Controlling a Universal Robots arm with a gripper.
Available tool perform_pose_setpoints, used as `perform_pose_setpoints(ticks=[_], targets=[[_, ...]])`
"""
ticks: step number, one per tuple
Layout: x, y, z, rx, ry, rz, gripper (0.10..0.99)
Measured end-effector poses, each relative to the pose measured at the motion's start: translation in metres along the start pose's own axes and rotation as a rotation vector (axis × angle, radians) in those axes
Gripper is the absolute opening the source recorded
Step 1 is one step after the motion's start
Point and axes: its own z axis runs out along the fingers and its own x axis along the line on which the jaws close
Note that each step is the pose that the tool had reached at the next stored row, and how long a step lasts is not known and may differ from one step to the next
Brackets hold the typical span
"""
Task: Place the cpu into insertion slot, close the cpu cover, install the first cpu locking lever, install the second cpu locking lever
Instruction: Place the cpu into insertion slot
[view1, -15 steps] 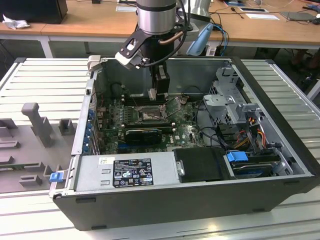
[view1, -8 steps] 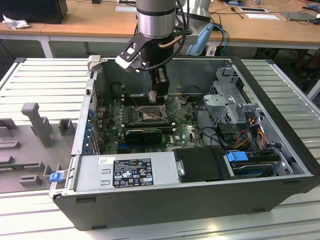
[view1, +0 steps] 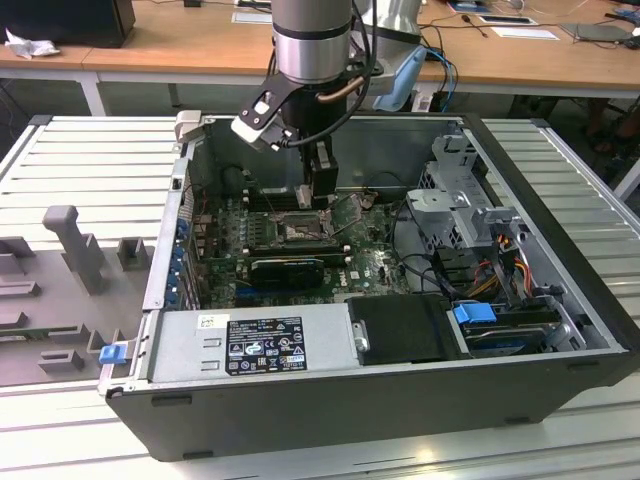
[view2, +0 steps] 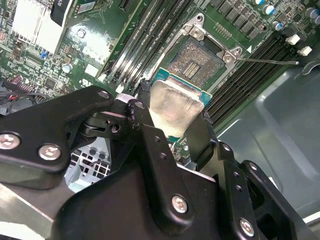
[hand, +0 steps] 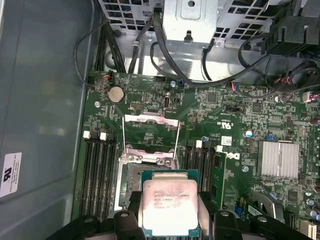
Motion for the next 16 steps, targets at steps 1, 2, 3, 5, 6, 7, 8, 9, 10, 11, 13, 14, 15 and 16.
perform_pose_setpoints(ticks=[1, 2, 3, 5, 6, 7, 8, 9, 10, 11, 13, 14, 15, 16], targets=[[0.0, -0.0002, 0.0017, 0.0, -0.0001, 0.0, 0.525], [-0.0001, -0.0005, 0.0062, 0.0, 0.0, 0.001, 0.525], [0.0, -0.0008, 0.0092, 0.0, -0.0012, 0.013, 0.525], [-0.0001, -0.0012, 0.0143, -0.001, -0.0045, 0.051, 0.525], [-0.0001, -0.0014, 0.0162, -0.001, -0.006, 0.068, 0.525], [-0.0002, -0.0017, 0.0202, -0.002, -0.0088, 0.101, 0.525], [-0.0002, -0.002, 0.0233, -0.002, -0.0106, 0.122, 0.525], [-0.0001, -0.0023, 0.0248, -0.002, -0.0108, 0.124, 0.525], [-0.0001, -0.0029, 0.0264, -0.002, -0.0109, 0.124, 0.525], [0.0001, -0.0036, 0.0275, -0.002, -0.0109, 0.124, 0.525], [0.0013, -0.0048, 0.0308, -0.002, -0.0109, 0.124, 0.525], [0.0016, -0.0048, 0.0314, -0.002, -0.0109, 0.124, 0.525], [0.0017, -0.0048, 0.0319, -0.002, -0.0106, 0.124, 0.525], [0.0016, -0.0049, 0.0321, -0.002, -0.0105, 0.124, 0.525]])
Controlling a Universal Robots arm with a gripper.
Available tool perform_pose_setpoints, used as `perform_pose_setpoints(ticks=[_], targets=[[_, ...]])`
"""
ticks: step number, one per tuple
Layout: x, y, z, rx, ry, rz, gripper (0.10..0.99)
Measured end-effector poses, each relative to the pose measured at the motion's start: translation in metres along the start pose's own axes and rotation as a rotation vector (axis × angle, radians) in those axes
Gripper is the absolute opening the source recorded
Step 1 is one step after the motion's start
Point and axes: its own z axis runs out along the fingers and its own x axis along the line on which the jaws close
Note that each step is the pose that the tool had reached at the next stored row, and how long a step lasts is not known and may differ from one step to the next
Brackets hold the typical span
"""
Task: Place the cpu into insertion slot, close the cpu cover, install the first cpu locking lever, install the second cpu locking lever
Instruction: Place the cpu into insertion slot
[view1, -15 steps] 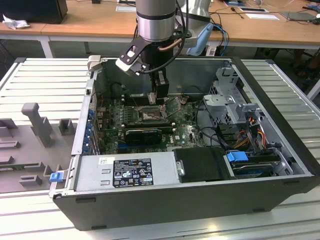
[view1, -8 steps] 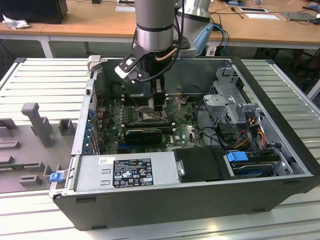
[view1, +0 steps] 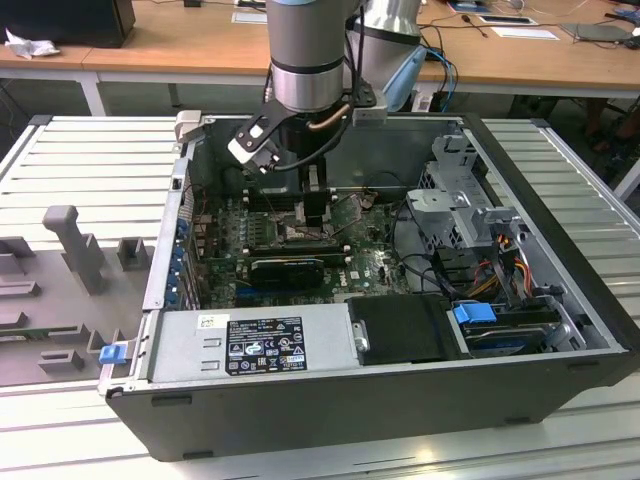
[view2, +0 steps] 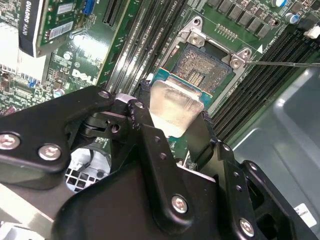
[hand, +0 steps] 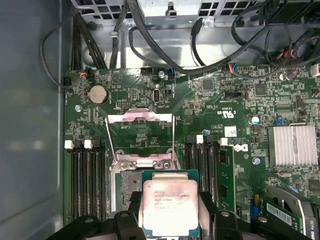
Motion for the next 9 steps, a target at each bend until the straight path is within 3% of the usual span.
perform_pose_setpoints(ticks=[7, 9], targets=[[0.0051, -0.0027, 0.0096, 0.0, 0.0012, -0.002, 0.525], [0.0062, -0.0048, 0.012, 0.0, 0.0051, -0.012, 0.525]])
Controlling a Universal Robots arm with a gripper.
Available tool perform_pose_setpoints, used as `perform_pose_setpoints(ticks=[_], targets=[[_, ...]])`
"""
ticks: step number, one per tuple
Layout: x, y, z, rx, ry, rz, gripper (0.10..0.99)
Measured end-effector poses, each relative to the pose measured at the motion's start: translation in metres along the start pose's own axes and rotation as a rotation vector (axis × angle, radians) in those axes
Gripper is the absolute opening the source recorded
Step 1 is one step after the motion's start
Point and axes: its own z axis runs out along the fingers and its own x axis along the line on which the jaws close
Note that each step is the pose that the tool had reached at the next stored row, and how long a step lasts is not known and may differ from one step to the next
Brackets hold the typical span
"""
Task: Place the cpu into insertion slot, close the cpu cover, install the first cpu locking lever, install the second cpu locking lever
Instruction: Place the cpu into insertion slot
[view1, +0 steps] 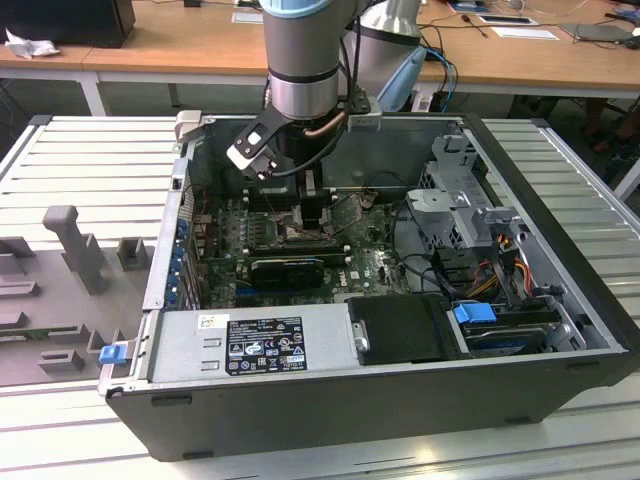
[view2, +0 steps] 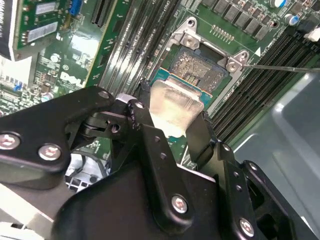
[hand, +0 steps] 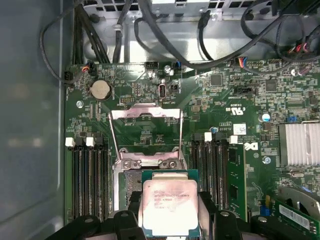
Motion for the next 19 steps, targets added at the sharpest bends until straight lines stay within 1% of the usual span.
perform_pose_setpoints(ticks=[1, 2, 4, 5, 7, 9, 12, 17, 19], targets=[[0.0005, -0.0028, 0.0016, 0.0, 0.0028, -0.006, 0.525], [0.0013, -0.006, 0.0047, 0.0, 0.0035, -0.01, 0.525], [0.0026, -0.0081, 0.0082, 0.0, 0.0038, -0.014, 0.525], [0.0041, -0.0092, 0.0114, 0.0, 0.004, -0.016, 0.525], [0.0072, -0.0097, 0.0162, 0.001, 0.0042, -0.018, 0.525], [0.008, -0.0101, 0.0197, 0.001, 0.0041, -0.018, 0.525], [0.0123, -0.0108, 0.0276, 0.001, 0.0041, -0.017, 0.525], [0.0143, -0.012, 0.0363, 0.0, 0.0031, -0.016, 0.525], [0.0143, -0.0121, 0.0371, 0.001, 0.0022, -0.017, 0.525]])
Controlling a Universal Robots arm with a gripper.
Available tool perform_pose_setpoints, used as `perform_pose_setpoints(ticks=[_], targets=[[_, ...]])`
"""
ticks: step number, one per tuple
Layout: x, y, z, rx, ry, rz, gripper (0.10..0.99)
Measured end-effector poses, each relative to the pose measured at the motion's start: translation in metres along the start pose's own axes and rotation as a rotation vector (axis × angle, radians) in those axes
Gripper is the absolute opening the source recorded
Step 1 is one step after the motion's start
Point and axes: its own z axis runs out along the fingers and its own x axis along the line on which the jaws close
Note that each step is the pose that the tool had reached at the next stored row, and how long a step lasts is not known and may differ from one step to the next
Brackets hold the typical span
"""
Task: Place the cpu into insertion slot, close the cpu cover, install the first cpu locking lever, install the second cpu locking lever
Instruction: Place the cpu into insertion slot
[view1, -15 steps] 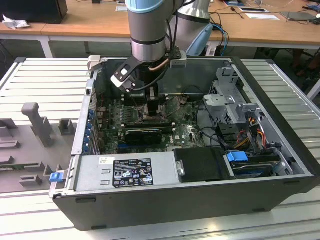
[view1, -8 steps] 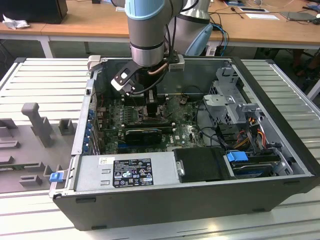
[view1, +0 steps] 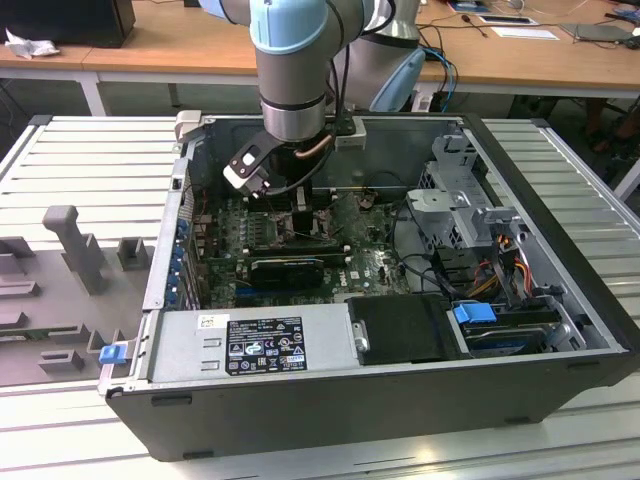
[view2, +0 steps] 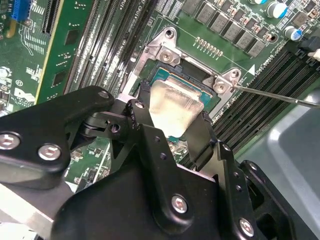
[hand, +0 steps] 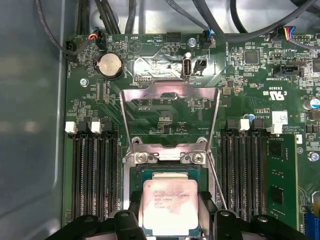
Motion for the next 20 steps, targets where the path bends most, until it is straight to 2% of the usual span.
perform_pose_setpoints(ticks=[5, 6, 9, 13, 15, 16, 17, 18, 19, 20], targets=[[0.0, 0.0, 0.0001, 0.0, 0.0, 0.0, 0.537], [0.0, 0.0, 0.0001, 0.0, 0.0, 0.0, 0.6], [0.0001, 0.0, -0.0005, 0.0, -0.0001, 0.0, 0.6], [0.0002, 0.0006, -0.0062, 0.0, -0.0012, 0.0, 0.584], [0.0002, 0.0007, -0.0084, 0.0, -0.0014, 0.0, 0.455], [0.0003, 0.0009, -0.0103, 0.0, -0.0015, 0.001, 0.337], [0.0003, 0.001, -0.0117, 0.0, -0.0015, 0.001, 0.275], [0.0004, 0.0012, -0.013, 0.0, -0.0015, 0.001, 0.153], [0.0004, 0.0012, -0.0137, 0.0, -0.0016, 0.001, 0.106], [0.0004, 0.0013, -0.0143, 0.0, -0.0017, 0.001, 0.106]])
